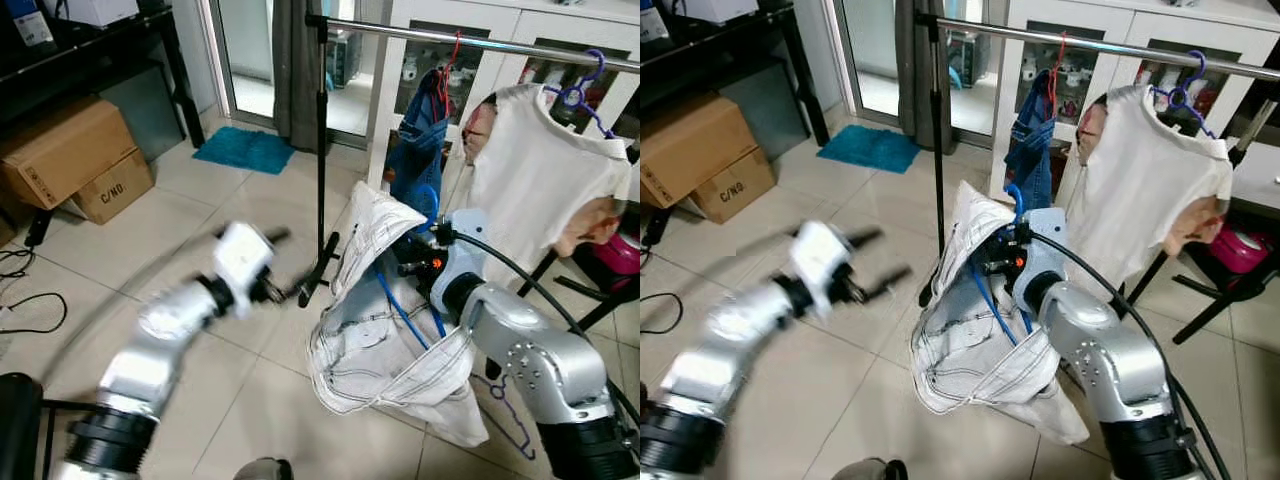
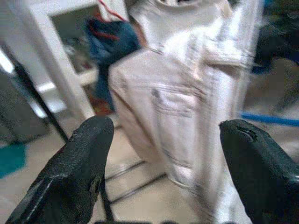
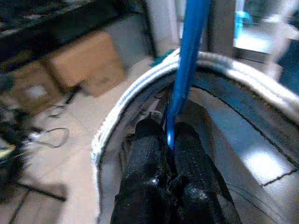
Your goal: Hang hanger
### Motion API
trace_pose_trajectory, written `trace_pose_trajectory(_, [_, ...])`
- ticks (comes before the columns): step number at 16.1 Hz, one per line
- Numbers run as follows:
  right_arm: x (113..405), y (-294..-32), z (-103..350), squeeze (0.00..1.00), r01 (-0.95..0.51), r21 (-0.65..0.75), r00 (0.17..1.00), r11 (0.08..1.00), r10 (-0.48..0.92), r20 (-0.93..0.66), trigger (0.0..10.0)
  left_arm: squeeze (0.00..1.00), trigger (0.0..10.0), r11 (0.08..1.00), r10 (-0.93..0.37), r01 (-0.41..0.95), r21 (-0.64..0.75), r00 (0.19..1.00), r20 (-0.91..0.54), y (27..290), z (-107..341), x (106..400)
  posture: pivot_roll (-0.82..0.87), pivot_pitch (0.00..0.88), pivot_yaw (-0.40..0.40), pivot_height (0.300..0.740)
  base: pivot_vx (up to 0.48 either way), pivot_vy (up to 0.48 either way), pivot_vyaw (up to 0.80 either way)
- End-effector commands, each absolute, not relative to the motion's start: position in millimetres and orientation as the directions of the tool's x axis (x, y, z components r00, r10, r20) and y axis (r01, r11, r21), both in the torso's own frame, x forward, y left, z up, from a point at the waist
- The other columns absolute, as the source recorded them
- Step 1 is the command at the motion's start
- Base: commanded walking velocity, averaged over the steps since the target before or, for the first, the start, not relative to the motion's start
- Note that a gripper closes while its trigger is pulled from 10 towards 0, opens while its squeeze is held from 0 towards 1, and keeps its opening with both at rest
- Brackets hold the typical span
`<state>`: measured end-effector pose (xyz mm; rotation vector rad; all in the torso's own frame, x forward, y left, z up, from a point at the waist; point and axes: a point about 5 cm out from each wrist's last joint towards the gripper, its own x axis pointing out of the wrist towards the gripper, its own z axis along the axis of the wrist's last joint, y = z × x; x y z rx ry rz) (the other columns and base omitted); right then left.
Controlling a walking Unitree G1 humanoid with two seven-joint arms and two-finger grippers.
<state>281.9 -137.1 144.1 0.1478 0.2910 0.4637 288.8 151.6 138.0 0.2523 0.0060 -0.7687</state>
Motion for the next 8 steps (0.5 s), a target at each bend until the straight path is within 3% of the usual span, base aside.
trace_pose_trajectory(1, [278.0,-133.7,163.5,0.0,-0.517,0.195,0.821,0.834,0.547,-0.163,10.0,0.0,10.0,0.751,-0.623,0.616,0.239,0.78,-0.054,174.3,148.2,295.3,-0.1,0.0,0.073,0.74,0.0,0.0,0.0])
trace_pose_trajectory(4, [269.3,-139.1,166.5,0.0,-0.615,0.202,0.745,0.762,0.646,-0.165,10.0,0.0,10.0,0.774,-0.537,0.536,0.337,0.838,-0.1,215.4,157.7,304.9,-0.08,0.0,0.047,0.74,0.0,0.0,0.0])
trace_pose_trajectory(6, [254.8,-144.2,182.4,0.0,-0.762,0.228,0.597,0.606,0.794,-0.114,10.0,0.0,10.0,0.76,-0.433,0.46,0.46,0.885,-0.17,265.3,171.1,311.2,-0.08,0.0,0.033,0.74,0.0,0.0,0.0])
trace_pose_trajectory(8, [250.5,-148.3,189.9,0.0,-0.81,0.217,0.537,0.544,0.838,-0.098,10.0,0.0,10.0,0.742,-0.441,0.475,0.473,0.877,-0.189,279.4,177.8,311.9,-0.08,0.0,0.029,0.74,0.0,0.0,0.0])
